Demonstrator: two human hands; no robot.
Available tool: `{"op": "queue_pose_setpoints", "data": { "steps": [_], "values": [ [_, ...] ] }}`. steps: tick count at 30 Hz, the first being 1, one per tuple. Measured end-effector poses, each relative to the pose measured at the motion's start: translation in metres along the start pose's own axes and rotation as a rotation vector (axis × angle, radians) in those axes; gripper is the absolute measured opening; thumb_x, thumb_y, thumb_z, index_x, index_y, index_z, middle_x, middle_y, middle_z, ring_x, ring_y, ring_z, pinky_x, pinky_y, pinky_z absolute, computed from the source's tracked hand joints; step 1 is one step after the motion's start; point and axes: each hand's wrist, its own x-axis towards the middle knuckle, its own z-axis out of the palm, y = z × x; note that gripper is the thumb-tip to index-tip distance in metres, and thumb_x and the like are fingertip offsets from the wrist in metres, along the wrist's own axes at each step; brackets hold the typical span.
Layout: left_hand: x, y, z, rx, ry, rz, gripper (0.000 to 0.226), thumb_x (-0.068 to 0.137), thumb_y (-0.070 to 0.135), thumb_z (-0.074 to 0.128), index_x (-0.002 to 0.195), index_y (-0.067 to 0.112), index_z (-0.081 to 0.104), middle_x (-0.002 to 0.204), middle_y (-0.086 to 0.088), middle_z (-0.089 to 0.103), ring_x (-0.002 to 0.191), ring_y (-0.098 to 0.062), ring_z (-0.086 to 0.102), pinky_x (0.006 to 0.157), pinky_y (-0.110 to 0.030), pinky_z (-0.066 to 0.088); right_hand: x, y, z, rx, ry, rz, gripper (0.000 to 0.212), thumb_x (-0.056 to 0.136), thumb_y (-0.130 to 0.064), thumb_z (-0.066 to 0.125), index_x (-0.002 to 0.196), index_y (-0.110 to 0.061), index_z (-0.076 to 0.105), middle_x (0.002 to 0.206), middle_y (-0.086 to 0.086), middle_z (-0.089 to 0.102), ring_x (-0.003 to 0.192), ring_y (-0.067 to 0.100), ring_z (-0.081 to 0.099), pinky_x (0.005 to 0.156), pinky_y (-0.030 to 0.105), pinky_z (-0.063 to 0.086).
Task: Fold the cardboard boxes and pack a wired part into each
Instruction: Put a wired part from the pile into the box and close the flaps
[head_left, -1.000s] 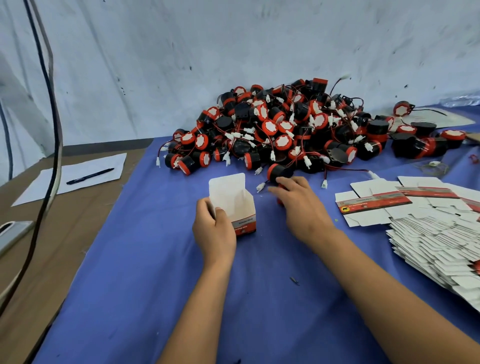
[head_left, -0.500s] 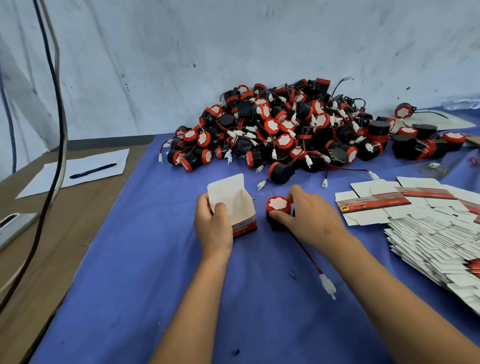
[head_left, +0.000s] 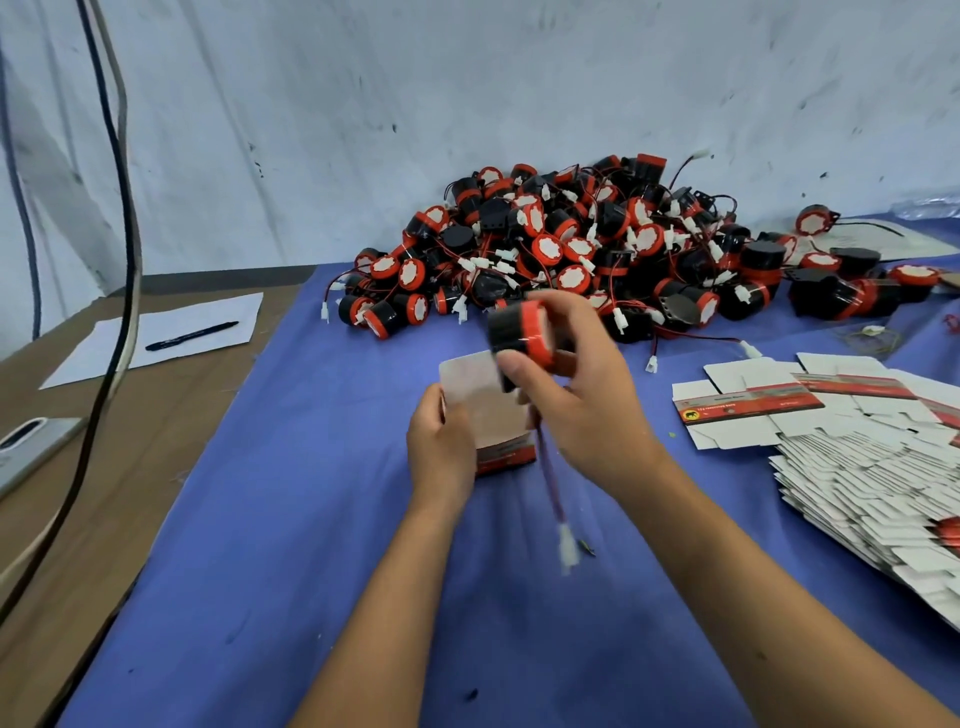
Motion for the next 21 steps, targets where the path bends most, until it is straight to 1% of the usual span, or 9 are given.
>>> {"op": "queue_pose_setpoints", "data": {
  "steps": [2,4,6,8,10,14,17,19,21],
  "values": [
    [-0.002,-0.002,0.003,0.03,-0.097,0.029,0.016,0.101,0.023,0.049,0.097,0.021,0.064,0.091,0.01,0.075,0.085,-0.007,0.071,0.072,-0.031,0.06,0.0,-0.016,0.015,-0.036,-0.156,-0.115,0.053,0.088,-0.027,0.074,0.135,-0.027,0.05,0.121,-0.018,0.053,0.108,0.015,0.061,0.091,0.036,0.056],
    [-0.005,-0.004,0.002,0.033,-0.139,0.017,0.02,0.102,0.011,0.05,0.102,0.027,0.062,0.089,0.019,0.072,0.085,0.004,0.069,0.068,-0.015,0.055,0.0,-0.019,0.023,-0.234,-0.274,-0.071,0.055,0.089,-0.023,0.074,0.137,-0.031,0.049,0.124,-0.008,0.047,0.113,0.018,0.055,0.096,0.036,0.051],
    [-0.007,-0.003,0.0,-0.011,-0.148,-0.048,0.028,0.099,-0.001,0.051,0.097,0.02,0.07,0.093,0.006,0.077,0.091,-0.015,0.074,0.075,-0.031,0.059,-0.001,-0.011,0.019,-0.52,-0.312,0.024,0.055,0.09,-0.021,0.072,0.138,-0.035,0.048,0.121,-0.003,0.041,0.107,0.028,0.055,0.09,0.043,0.052],
    [-0.007,0.002,-0.001,-0.026,-0.179,-0.07,0.027,0.094,0.011,0.049,0.097,0.02,0.074,0.097,-0.005,0.079,0.095,-0.032,0.075,0.081,-0.051,0.062,-0.005,-0.004,0.01,-0.708,-0.307,0.062,0.057,0.089,-0.015,0.069,0.138,-0.037,0.048,0.123,-0.004,0.043,0.102,0.03,0.057,0.083,0.044,0.053],
    [-0.006,0.005,0.0,-0.019,-0.217,-0.074,0.029,0.084,0.02,0.048,0.098,0.01,0.071,0.098,-0.017,0.076,0.092,-0.038,0.072,0.084,-0.059,0.058,-0.007,-0.002,0.006,-0.77,-0.293,0.084,0.062,0.085,-0.008,0.065,0.138,-0.037,0.05,0.125,-0.005,0.048,0.107,0.027,0.057,0.082,0.043,0.055],
    [-0.006,0.003,-0.004,-0.084,-0.265,-0.122,0.027,0.083,0.007,0.051,0.097,0.012,0.073,0.098,-0.017,0.076,0.087,-0.029,0.07,0.073,-0.041,0.056,-0.005,-0.005,0.006,-0.831,-0.319,0.166,0.068,0.083,-0.001,0.062,0.143,-0.033,0.052,0.128,-0.001,0.053,0.116,0.028,0.055,0.088,0.043,0.055],
    [-0.006,0.006,-0.005,-0.149,-0.262,-0.164,0.035,0.082,0.017,0.046,0.1,0.003,0.072,0.1,-0.017,0.076,0.09,-0.031,0.068,0.078,-0.043,0.052,-0.003,-0.008,0.007,-0.91,-0.413,0.154,0.065,0.082,0.004,0.059,0.138,-0.029,0.055,0.126,0.002,0.055,0.115,0.032,0.055,0.094,0.047,0.052],
    [-0.005,0.009,-0.001,-0.153,-0.245,-0.173,0.041,0.081,0.027,0.048,0.103,0.0,0.069,0.105,-0.022,0.074,0.093,-0.037,0.068,0.081,-0.051,0.053,-0.006,-0.008,0.011,-0.97,-0.473,0.129,0.068,0.082,0.003,0.057,0.142,-0.028,0.05,0.134,0.001,0.051,0.124,0.031,0.051,0.114,0.05,0.037],
    [-0.004,0.007,0.002,-0.097,-0.237,-0.15,0.035,0.083,0.025,0.053,0.105,0.002,0.069,0.106,-0.023,0.073,0.093,-0.036,0.068,0.081,-0.051,0.054,-0.012,-0.003,0.013,-1.074,-0.536,0.13,0.069,0.086,-0.004,0.058,0.149,-0.027,0.041,0.152,0.0,0.04,0.143,0.028,0.036,0.123,0.06,0.016]
  ]
}}
